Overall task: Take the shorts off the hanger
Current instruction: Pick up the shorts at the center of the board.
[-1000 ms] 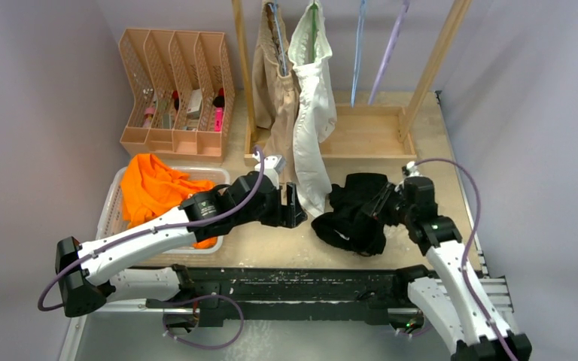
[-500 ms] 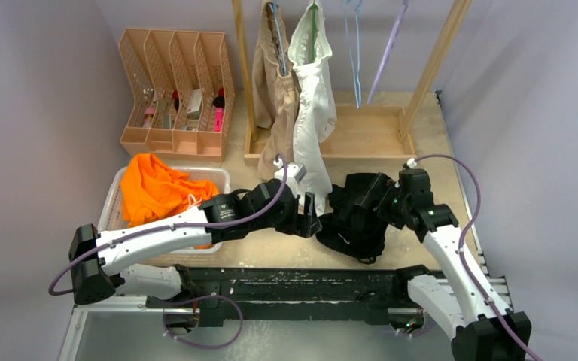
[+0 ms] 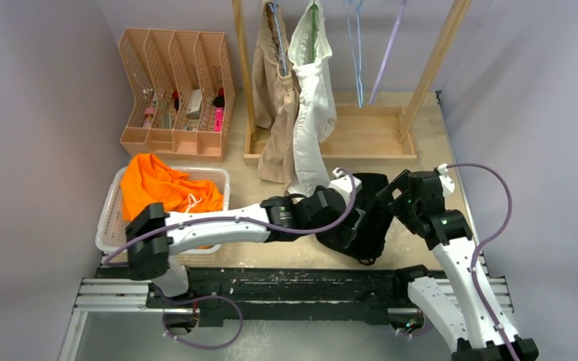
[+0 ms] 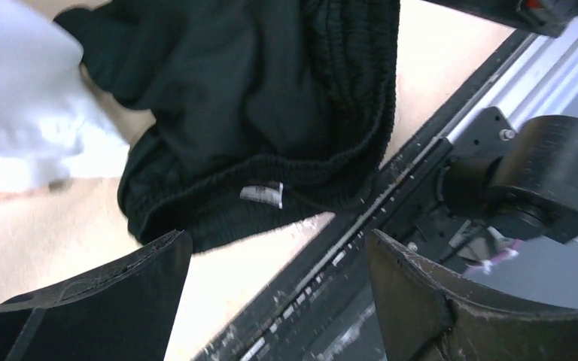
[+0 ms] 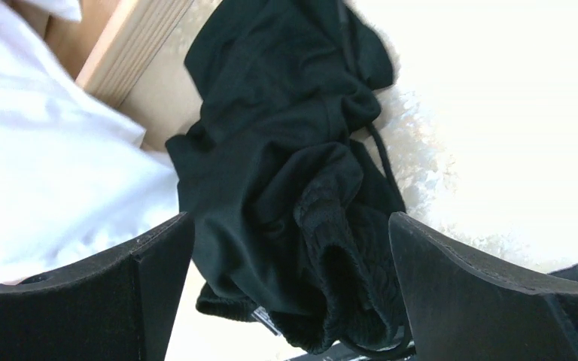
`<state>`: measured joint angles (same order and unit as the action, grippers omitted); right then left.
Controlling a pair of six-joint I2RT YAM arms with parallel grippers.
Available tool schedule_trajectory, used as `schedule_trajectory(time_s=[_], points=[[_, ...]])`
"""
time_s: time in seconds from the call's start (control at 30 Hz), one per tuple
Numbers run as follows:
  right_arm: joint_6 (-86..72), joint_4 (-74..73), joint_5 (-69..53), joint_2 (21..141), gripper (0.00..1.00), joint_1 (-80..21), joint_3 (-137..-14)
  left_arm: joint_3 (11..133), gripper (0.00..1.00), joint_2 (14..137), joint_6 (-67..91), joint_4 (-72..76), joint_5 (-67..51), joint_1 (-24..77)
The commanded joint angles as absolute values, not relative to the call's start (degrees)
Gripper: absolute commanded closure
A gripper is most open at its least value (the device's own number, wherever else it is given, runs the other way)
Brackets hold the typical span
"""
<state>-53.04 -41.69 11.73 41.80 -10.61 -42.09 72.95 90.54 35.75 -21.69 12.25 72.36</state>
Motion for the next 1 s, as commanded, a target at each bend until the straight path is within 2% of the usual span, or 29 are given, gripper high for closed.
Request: schedule_trajectory(time_s=[0.0,0.1,0.33,0.5,0.7,0.77,0.87,0.93,0.97], points=[[-60.1,-47.76,23.15,45.58,0.0,-10.49,-46.72,79.04,0.15,96.77,24.01,-13.94,12.36,72.42],[-62.13,-48.6,24.23,46.18,0.0,-8.61,-48.6,81.81,0.15,100.95,19.6,-12.25,10.91,72.5],[-56.19,-40.53,12.77,47.6,0.0,-0.89,-45.47,86.12,0.14,110.28,14.25,-13.04,6.56,72.43],[-52.38,-35.81,2.39,48.59,0.0,5.29,-41.49,87.7,0.14,117.69,14.46,-11.11,3.54,71.47],[-54.24,-32.4,-6.34,45.87,0.0,6.15,-33.98,88.28,0.16,125.72,20.46,-11.19,2.2,70.62],[-55.21,-32.26,-7.52,43.37,0.0,6.15,-32.1,87.46,0.28,127.23,22.59,-10.46,3.08,70.59],[-56.71,-33.54,-7.84,40.18,0.0,6.17,-30.87,90.33,0.67,128.46,25.41,-17.08,5.71,70.91],[-57.37,-35.06,-6.07,38.77,0.0,6.15,-31.21,87.24,0.92,124.63,26.97,-15.86,7.92,71.67],[-57.43,-35.67,-5.0,38.46,0.0,6.15,-31.64,84.48,1.0,121.97,27.76,-14.21,9.42,72.04]])
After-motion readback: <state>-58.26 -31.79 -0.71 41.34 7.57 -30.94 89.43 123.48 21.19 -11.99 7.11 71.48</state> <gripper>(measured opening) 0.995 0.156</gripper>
